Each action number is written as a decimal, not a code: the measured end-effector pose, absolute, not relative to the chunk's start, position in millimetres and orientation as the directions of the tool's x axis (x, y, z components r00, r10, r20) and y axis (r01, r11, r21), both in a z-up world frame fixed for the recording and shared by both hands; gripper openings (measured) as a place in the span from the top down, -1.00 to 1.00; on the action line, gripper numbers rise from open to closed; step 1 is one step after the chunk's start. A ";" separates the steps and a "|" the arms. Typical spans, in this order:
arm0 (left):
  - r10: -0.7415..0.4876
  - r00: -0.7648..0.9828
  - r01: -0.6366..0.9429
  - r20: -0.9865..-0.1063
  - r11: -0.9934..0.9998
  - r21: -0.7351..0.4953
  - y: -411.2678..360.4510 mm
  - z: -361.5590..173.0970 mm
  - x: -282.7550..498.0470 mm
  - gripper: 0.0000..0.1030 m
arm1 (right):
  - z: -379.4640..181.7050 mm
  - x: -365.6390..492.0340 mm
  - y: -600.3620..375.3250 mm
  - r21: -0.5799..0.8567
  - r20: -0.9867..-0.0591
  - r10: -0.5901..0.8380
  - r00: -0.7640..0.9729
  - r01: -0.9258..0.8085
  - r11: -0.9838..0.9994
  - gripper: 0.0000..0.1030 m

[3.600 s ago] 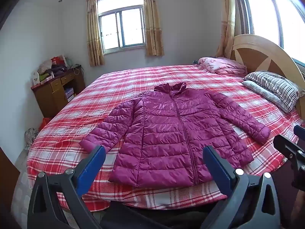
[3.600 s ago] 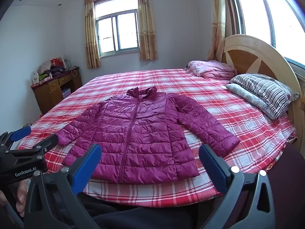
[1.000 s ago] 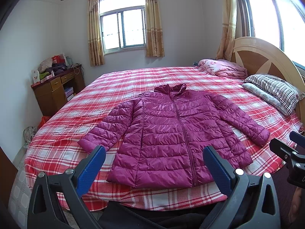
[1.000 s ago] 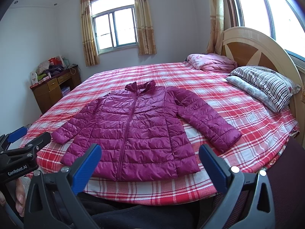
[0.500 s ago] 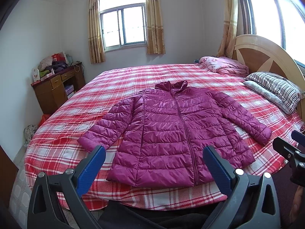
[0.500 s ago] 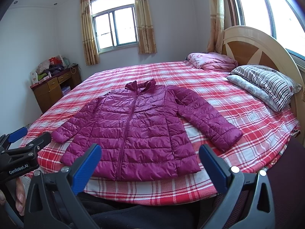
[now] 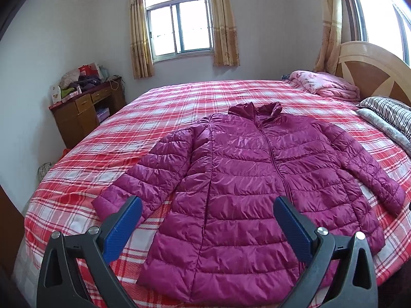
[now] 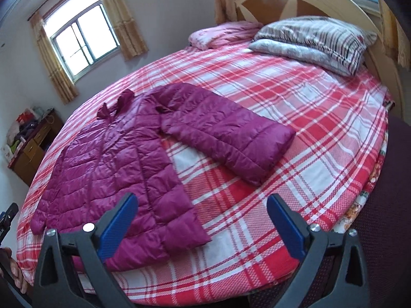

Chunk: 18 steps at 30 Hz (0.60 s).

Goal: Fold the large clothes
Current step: 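Grasp the jacket sleeve cuff with the right gripper and lift it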

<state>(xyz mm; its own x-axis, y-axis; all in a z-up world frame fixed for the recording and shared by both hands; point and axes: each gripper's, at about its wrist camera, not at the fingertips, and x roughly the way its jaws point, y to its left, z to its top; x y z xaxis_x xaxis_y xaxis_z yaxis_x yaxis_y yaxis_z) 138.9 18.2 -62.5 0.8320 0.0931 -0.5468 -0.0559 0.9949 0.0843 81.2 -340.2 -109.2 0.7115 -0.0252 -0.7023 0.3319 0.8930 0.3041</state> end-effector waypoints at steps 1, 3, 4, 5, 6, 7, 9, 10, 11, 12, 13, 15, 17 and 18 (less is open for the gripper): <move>0.094 0.828 -0.057 -0.553 0.995 0.083 18.2 -67.4 150.0 -0.98 | -115.1 85.8 -349.0 0.316 -0.713 -0.022 0.701 0.349 0.882 -0.83; 0.098 0.811 -0.066 -0.577 0.995 0.076 18.8 -76.7 169.3 -0.98 | -128.3 97.7 -367.8 0.355 -0.737 0.000 0.676 0.386 0.851 -0.73; 0.098 0.802 -0.070 -0.590 0.995 0.070 20.4 -81.0 177.2 -0.98 | -132.9 102.9 -374.7 0.366 -0.746 0.007 0.666 0.401 0.839 -0.71; 0.097 0.793 -0.074 -0.601 0.995 0.063 21.7 -86.2 185.8 -0.98 | -137.2 108.2 -382.8 0.376 -0.752 0.008 0.659 0.419 0.827 -0.69; 0.099 0.789 -0.078 -0.607 0.995 0.060 22.6 -89.7 191.4 -0.98 | -140.4 113.5 -389.7 0.377 -0.757 0.000 0.654 0.436 0.817 -0.68; 0.103 0.784 -0.083 -0.613 0.995 0.061 23.5 -93.5 197.0 -0.98 | -143.2 119.7 -396.6 0.373 -0.761 -0.012 0.649 0.452 0.811 -0.68; 0.106 0.775 -0.093 -0.624 0.994 0.054 26.0 -99.8 205.9 -0.98 | -147.0 130.8 -406.7 0.372 -0.764 -0.024 0.645 0.471 0.800 -0.68; 0.108 0.772 -0.097 -0.627 0.994 0.051 27.0 -102.3 209.9 -0.98 | -144.7 135.4 -407.7 0.361 -0.755 -0.041 0.654 0.467 0.807 -0.67; 0.113 0.770 -0.101 -0.628 0.993 0.055 27.0 -104.5 213.7 -0.98 | -144.5 142.3 -408.3 0.338 -0.763 -0.055 0.644 0.471 0.815 -0.65; 0.117 0.769 -0.102 -0.628 0.993 0.060 26.0 -105.9 217.0 -0.98 | -145.5 148.9 -409.9 0.330 -0.766 -0.060 0.641 0.471 0.818 -0.61; 0.123 0.770 -0.104 -0.626 0.992 0.068 25.3 -106.8 220.8 -0.98 | -145.5 153.7 -410.5 0.314 -0.767 -0.074 0.637 0.474 0.823 -0.58; 0.135 0.770 -0.109 -0.624 0.991 0.080 24.9 -108.0 227.7 -0.98 | -152.8 162.8 -414.5 0.305 -0.787 -0.070 0.613 0.485 0.820 -0.24; 0.134 0.772 -0.109 -0.622 0.991 0.078 26.0 -107.8 231.7 -0.98 | -162.5 168.3 -414.7 0.307 -0.797 -0.052 0.602 0.478 0.823 0.06; 0.138 0.772 -0.111 -0.620 0.990 0.081 26.4 -107.6 233.8 -0.98 | -165.6 169.0 -413.8 0.301 -0.797 -0.046 0.602 0.463 0.834 0.22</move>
<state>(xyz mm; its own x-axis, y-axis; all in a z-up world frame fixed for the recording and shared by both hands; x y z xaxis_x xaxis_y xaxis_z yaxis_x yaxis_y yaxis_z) 233.8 26.4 -107.6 0.7721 0.1375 -0.6204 -0.1114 0.9905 0.0809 169.0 -413.8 -165.6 0.6020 -0.0463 -0.7971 0.4629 0.8337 0.3011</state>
